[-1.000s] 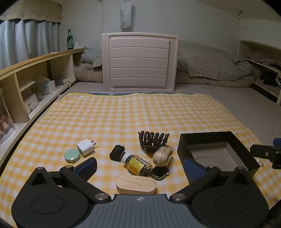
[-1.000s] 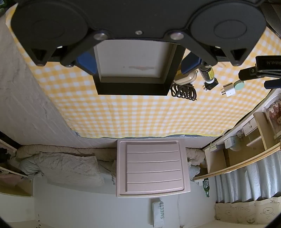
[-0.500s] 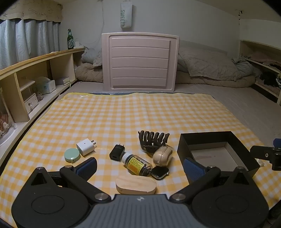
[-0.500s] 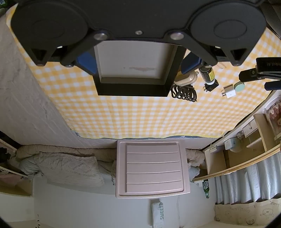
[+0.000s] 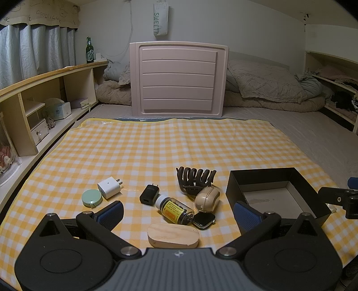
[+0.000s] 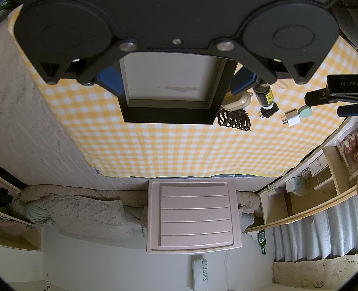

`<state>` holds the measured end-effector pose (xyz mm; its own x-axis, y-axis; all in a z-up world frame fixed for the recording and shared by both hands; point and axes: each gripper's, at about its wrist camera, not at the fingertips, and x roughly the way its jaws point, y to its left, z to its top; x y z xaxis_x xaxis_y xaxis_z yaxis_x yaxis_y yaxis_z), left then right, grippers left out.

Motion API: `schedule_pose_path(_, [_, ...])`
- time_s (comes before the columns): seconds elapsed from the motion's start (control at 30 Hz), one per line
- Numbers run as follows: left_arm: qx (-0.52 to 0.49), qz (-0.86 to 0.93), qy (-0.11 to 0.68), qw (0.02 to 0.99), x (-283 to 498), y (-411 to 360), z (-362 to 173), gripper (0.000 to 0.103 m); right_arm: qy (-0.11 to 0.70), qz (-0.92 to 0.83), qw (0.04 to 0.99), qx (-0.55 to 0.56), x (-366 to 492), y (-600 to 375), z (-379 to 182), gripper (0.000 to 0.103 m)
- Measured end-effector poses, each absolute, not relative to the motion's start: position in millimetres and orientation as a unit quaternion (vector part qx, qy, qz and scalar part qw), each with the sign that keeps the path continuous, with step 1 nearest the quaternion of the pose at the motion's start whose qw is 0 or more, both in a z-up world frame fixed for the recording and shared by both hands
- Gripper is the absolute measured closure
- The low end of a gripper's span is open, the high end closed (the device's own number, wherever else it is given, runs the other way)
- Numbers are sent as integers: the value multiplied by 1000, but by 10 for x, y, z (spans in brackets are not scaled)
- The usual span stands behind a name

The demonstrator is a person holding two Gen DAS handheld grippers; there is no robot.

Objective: Organize rigid objects

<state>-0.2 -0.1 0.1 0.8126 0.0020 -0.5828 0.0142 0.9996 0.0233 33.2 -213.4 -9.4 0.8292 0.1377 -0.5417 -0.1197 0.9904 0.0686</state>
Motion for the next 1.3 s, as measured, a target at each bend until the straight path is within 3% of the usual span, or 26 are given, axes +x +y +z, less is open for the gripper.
schedule_pose_path(1.3, [13,-1,312,950,-6,19,-31,0,295,67,953,9,345,-2136,-179,0])
